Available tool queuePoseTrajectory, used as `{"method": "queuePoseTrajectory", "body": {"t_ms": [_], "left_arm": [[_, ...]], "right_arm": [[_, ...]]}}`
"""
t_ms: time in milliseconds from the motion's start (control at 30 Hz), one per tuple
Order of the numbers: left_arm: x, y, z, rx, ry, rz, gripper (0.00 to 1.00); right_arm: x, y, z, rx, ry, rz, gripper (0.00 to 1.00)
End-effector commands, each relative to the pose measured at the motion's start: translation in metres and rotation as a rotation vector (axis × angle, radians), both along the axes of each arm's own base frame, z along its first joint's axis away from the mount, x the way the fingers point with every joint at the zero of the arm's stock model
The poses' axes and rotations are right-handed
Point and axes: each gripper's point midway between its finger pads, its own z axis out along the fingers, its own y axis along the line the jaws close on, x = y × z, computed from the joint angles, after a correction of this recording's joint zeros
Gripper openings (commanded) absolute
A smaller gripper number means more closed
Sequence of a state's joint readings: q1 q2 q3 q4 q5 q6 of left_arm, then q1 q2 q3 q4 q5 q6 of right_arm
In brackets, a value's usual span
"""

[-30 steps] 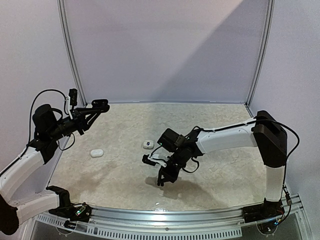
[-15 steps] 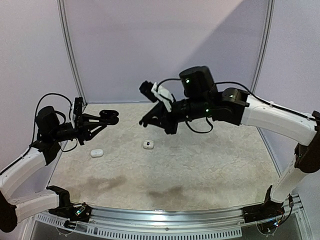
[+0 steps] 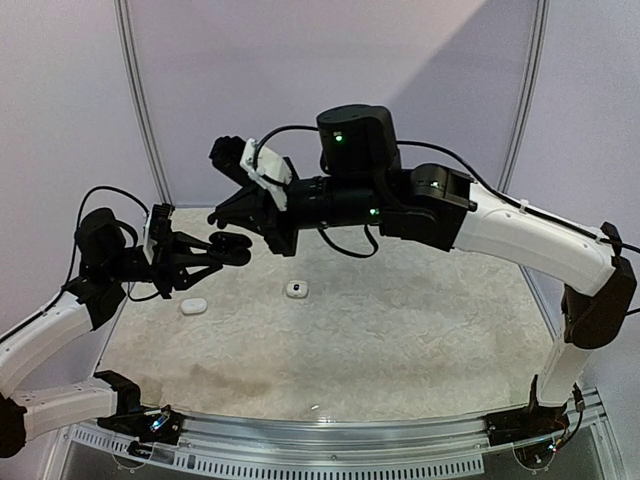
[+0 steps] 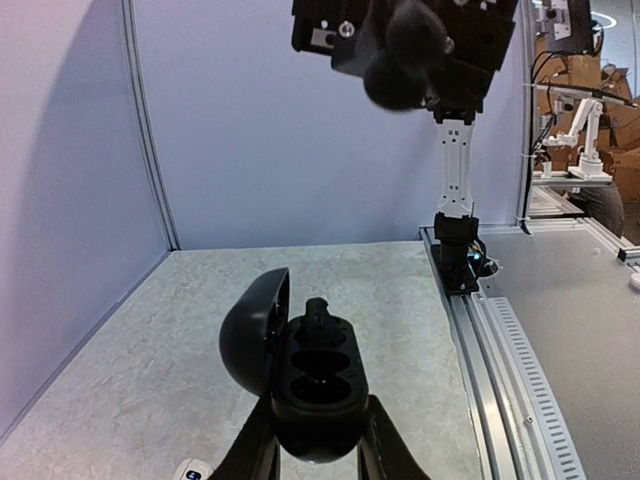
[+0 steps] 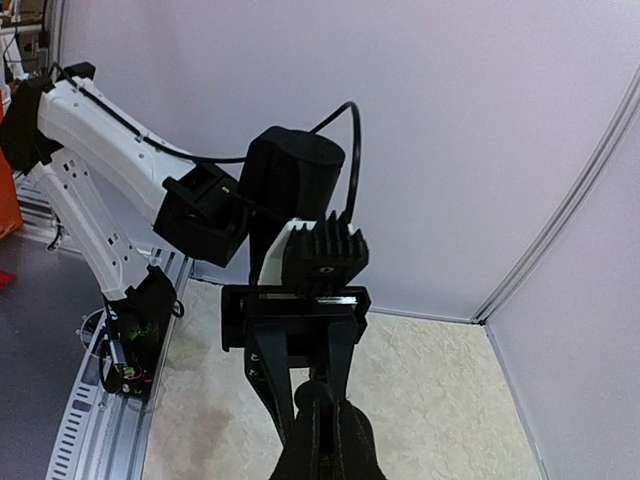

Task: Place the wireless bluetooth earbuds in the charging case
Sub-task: Insert the charging case with earbuds into the left side groove of the charging case.

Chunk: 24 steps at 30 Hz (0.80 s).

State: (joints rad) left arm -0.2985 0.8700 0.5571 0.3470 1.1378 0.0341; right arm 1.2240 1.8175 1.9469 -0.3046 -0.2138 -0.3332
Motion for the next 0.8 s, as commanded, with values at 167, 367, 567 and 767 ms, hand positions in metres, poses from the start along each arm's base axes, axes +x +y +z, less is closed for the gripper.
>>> {"method": "queuePoseTrajectory", "body": {"t_ms": [167,367,567,767], "left_arm": [[-0.011,-0.003,0.009,0.004,-0.051,-0.039,0.00],[-0.013,-0.003,0.009,0.008,-0.065,-0.044,0.00],[-0.015,-0.003,0.010,0.012,-0.077,-0.049,0.00],[-0.015,-0.003,0.010,0.015,-0.088,-0.051,0.00]], "right_arm": [[0.003,0.022,-0.045,-0.136,-0.070,0.002,0.00],[0.009,0.025,-0.058,-0.169,-0.080,-0.012,0.00],[0.013,0.027,-0.071,-0.208,-0.092,-0.021,0.00],[0.015,0.026,-0.085,-0.259,-0.103,-0.026,0.00]]}}
